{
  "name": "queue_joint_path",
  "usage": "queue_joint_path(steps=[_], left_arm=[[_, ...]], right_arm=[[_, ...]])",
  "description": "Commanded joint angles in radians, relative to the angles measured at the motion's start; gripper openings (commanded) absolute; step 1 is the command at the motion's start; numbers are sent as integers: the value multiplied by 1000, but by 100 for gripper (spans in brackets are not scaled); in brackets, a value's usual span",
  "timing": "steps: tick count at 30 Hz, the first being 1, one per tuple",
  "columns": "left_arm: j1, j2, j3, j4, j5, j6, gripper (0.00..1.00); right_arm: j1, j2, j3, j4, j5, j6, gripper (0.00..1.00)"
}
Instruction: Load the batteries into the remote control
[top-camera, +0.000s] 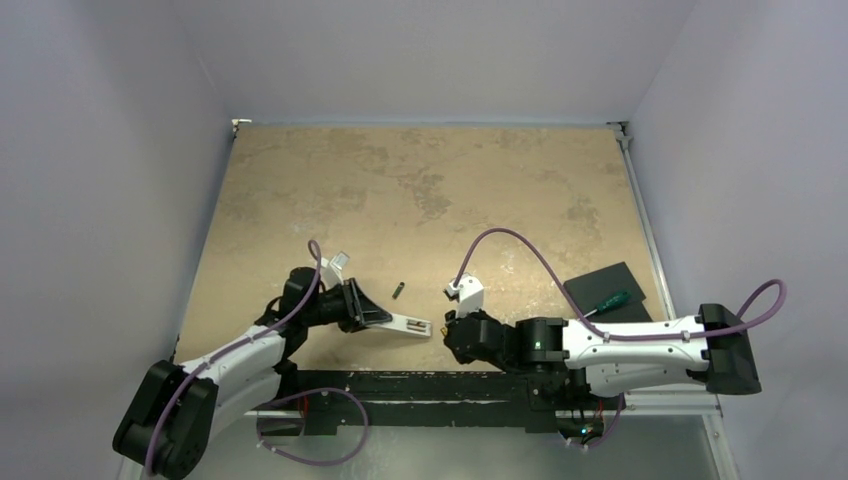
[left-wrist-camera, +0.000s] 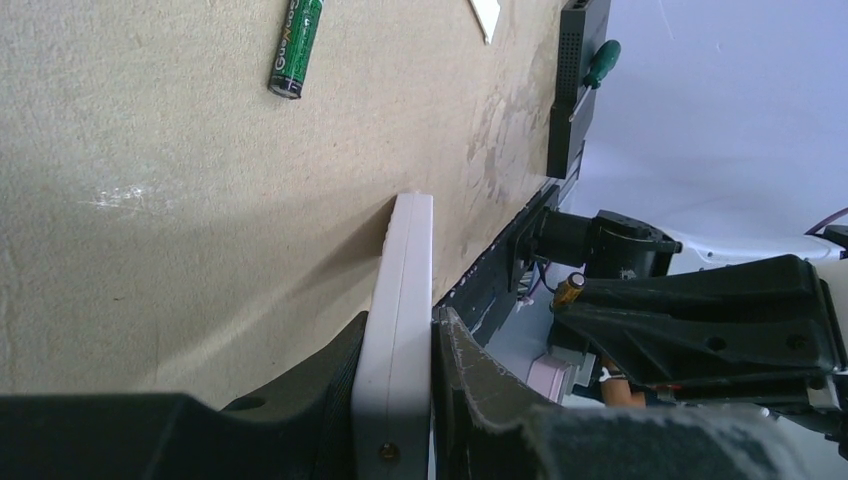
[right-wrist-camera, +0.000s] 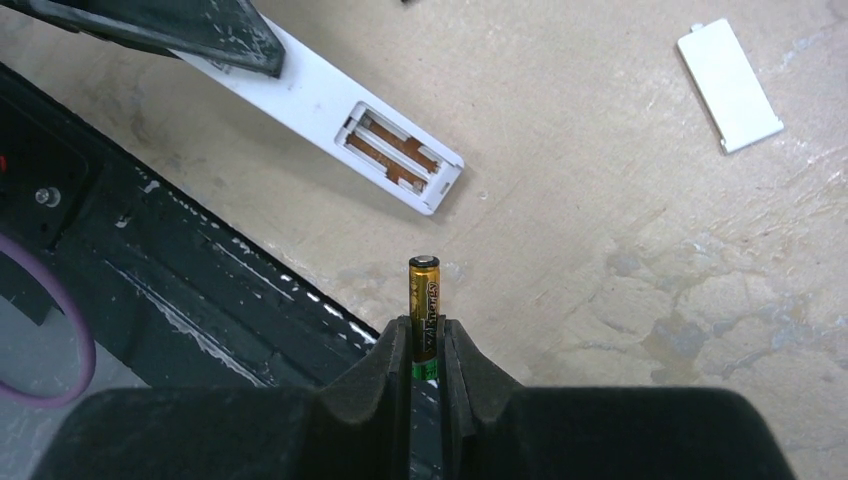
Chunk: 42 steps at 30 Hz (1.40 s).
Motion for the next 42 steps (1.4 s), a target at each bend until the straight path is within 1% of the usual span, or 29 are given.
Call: queue_joint_path(steps=[1, 2, 6, 8, 12, 14, 16, 19, 26, 27, 29, 35, 42], left_arm=[[-5, 27, -5, 0, -23, 24, 29], [-5, 30, -4, -4, -26, 24, 35], [-5, 40, 6, -23, -40, 32, 48], [-5, 47, 11, -27, -44, 34, 51], [-5, 66, 31, -48, -54, 50, 53], [-5, 73, 51, -80, -71, 64, 57], [-5, 84, 71, -125, -95, 84, 58], [-5, 96, 84, -144, -107, 91, 60], [-5, 88, 147, -246, -174, 132, 66], [-5, 87, 156, -297, -185, 139, 67], [-6, 87, 176, -334, -203, 150, 69], [-10, 78, 236, -457, -270, 184, 69], [-22, 57, 295, -546, -347, 202, 69]], right_arm=[[3, 8, 59, 35, 6, -48, 0], [3, 13, 62, 34, 6, -49, 0], [3, 30, 72, 25, 6, -48, 0], [3, 35, 73, 23, 9, -43, 0], [3, 39, 69, 27, 12, -36, 0], [3, 42, 67, 31, 13, -34, 0], [3, 48, 67, 31, 17, -31, 0], [4, 61, 69, 28, 20, -31, 0], [3, 88, 95, 17, 33, -38, 0], [3, 90, 97, 17, 36, -39, 0], [3, 96, 99, 22, 38, -43, 0], [3, 115, 106, 21, 41, -50, 0], [3, 107, 100, 15, 47, -45, 0]])
